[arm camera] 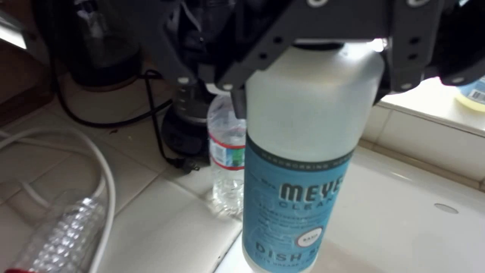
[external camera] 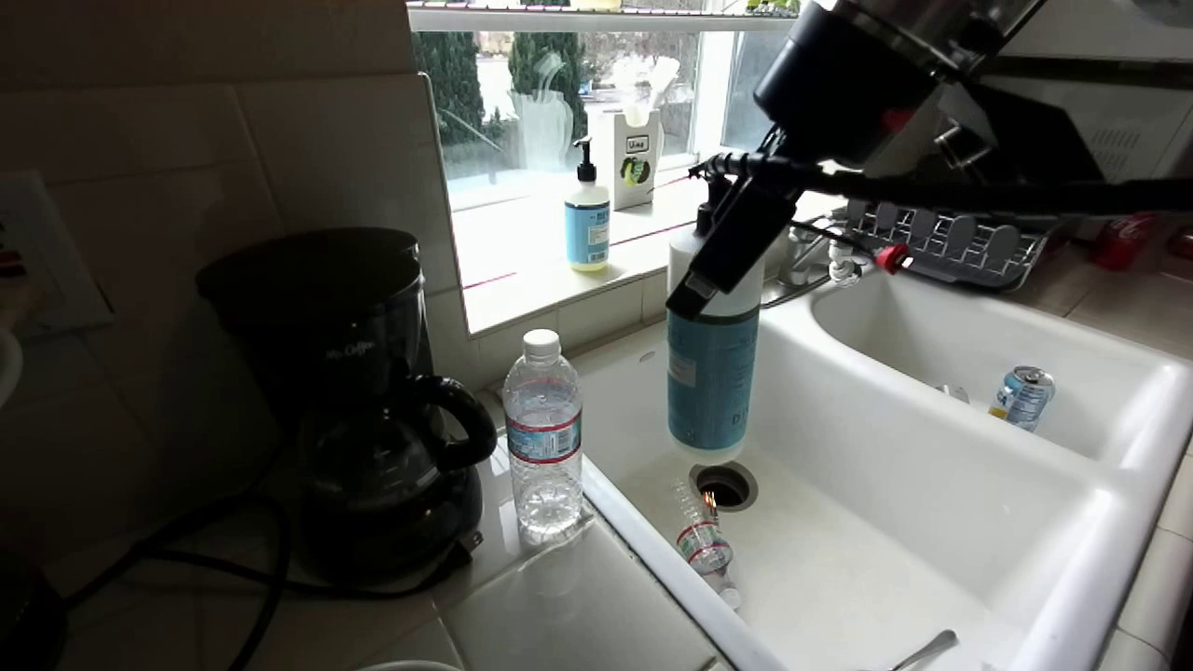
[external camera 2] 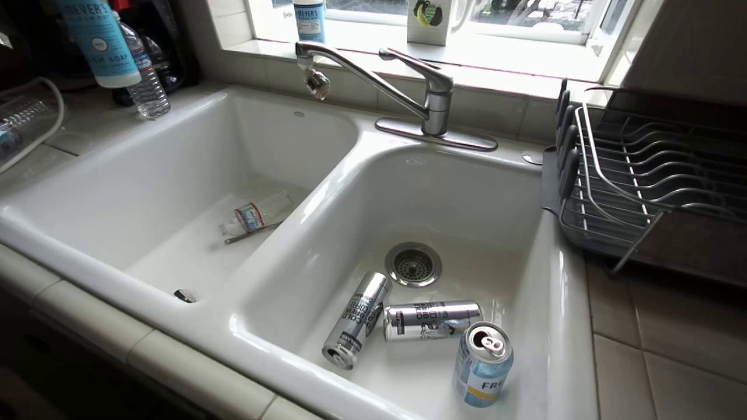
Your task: Remove the right bottle from the window sill
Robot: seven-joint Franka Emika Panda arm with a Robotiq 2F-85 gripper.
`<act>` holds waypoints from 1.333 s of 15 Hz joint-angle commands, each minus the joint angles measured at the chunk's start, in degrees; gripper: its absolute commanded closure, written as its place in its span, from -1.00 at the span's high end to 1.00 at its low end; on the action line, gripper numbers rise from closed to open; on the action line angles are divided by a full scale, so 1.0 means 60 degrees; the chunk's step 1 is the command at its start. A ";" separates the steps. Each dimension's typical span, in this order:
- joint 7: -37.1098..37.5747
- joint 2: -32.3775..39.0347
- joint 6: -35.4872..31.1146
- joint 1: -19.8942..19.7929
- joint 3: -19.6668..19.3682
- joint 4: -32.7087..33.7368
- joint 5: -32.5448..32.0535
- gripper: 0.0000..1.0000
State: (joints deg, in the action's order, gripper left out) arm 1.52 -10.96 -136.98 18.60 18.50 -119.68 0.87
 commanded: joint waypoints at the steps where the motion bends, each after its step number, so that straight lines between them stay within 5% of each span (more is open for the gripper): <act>1: -0.0629 -0.0933 -0.0590 0.0470 0.0122 -0.1233 0.0609 -0.21; 6: -0.1680 -0.0712 -0.1206 0.0918 0.0024 -0.1415 0.1034 -0.21; 16: -0.2768 0.0121 -0.1352 0.0724 -0.0197 -0.1050 0.1101 -0.21; 17: -0.2801 0.0184 -0.1352 0.0708 -0.0199 -0.1014 0.1108 0.29; 20: -0.2800 0.0189 -0.1352 0.0700 -0.0198 -0.1015 0.1106 0.29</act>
State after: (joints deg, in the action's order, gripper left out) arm -15.43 -9.90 -145.18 23.12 16.97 -125.93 7.58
